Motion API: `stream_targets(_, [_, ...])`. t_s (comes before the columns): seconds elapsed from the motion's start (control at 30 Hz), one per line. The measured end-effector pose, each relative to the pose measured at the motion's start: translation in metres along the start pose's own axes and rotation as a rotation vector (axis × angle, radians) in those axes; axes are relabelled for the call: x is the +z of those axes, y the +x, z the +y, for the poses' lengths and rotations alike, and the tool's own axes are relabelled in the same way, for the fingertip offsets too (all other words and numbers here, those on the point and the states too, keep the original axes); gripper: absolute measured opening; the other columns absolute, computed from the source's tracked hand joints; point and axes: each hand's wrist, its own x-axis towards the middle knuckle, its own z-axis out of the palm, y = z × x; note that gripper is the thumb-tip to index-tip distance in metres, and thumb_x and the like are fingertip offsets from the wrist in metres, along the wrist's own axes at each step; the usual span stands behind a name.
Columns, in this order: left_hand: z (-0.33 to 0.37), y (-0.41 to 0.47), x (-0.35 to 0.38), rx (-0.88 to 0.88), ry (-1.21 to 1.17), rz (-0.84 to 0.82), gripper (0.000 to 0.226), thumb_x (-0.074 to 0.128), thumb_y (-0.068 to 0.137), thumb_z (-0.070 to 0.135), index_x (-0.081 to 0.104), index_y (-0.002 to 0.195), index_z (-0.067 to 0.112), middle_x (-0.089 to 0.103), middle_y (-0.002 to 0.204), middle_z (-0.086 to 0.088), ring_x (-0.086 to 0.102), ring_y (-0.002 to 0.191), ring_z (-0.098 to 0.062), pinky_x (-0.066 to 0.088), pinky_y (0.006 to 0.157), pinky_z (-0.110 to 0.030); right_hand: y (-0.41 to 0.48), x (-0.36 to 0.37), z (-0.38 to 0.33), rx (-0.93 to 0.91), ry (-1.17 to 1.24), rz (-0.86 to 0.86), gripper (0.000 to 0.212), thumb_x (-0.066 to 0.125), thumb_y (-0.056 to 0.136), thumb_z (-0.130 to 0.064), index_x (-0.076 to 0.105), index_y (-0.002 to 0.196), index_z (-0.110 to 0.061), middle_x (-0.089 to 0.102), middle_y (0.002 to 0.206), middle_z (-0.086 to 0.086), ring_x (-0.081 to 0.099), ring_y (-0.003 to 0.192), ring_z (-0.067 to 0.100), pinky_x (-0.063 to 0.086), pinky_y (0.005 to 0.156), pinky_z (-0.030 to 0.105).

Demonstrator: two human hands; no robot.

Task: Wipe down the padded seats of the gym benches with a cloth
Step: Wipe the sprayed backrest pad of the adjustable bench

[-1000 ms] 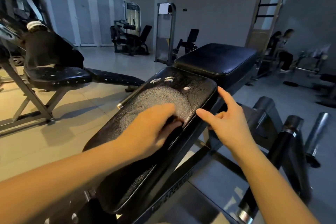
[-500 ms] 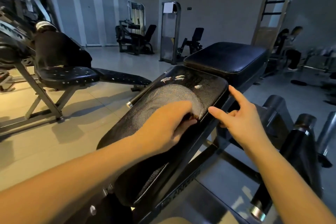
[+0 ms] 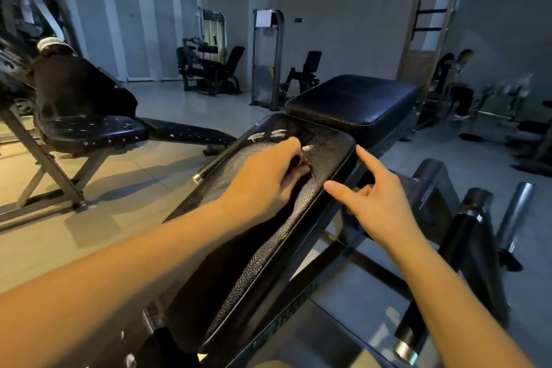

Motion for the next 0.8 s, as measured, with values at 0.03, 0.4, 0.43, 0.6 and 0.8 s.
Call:
stream_targets(0.03, [0.005,-0.018,-0.004,0.070,-0.036,-0.045,0.015,0.058,0.101,0.031,0.055,0.100,0.016,0.060,0.090,0.004,0.053,0.080,-0.013,0.042,0.068,-0.029,0.000,-0.001,-0.001,0.006,-0.005,0.009,0.099,0.084,0.070,-0.057,0.034,0.154,-0.043,0.051,0.113,0.003,0.053,0.067,0.007,0.047,0.065,0.020])
stream_targets(0.4, [-0.044,0.033,0.002,-0.229,0.077,0.082,0.022,0.056,0.102,0.033,0.040,0.097,0.019,0.059,0.087,0.000,0.053,0.078,-0.024,0.031,0.066,-0.035,-0.001,-0.002,0.000,0.026,-0.078,0.001,0.123,0.061,0.049,-0.096,0.025,0.156,-0.045,0.049,0.109,-0.005,0.042,0.100,0.015,0.047,0.091,0.039])
stream_targets(0.43, [-0.026,0.039,0.007,-0.193,0.049,0.080,0.020,0.057,0.102,0.033,0.040,0.096,0.021,0.060,0.090,0.001,0.051,0.078,-0.019,0.032,0.067,-0.033,-0.001,-0.003,-0.001,0.033,-0.082,-0.004,0.123,0.063,0.050,-0.095,0.025,0.156,-0.046,0.049,0.109,-0.005,0.043,0.100,0.015,0.047,0.093,0.039])
stream_targets(0.6, [0.010,-0.023,-0.003,0.117,-0.050,-0.049,0.017,0.057,0.101,0.034,0.051,0.095,0.019,0.054,0.085,0.009,0.049,0.075,-0.010,0.038,0.066,-0.023,-0.002,-0.003,-0.004,0.052,-0.098,0.008,0.102,0.074,0.064,-0.073,0.027,0.153,-0.050,0.050,0.108,-0.005,0.045,0.101,0.015,0.049,0.105,0.057])
stream_targets(0.8, [-0.083,-0.016,-0.028,-0.178,0.134,0.020,0.026,0.058,0.101,0.033,0.038,0.091,0.020,0.048,0.075,0.006,0.054,0.074,-0.031,0.025,0.060,-0.036,-0.004,-0.001,-0.007,0.046,-0.085,0.007,0.109,0.071,0.057,-0.083,0.026,0.151,-0.052,0.046,0.107,-0.003,0.042,0.101,0.017,0.048,0.097,0.044])
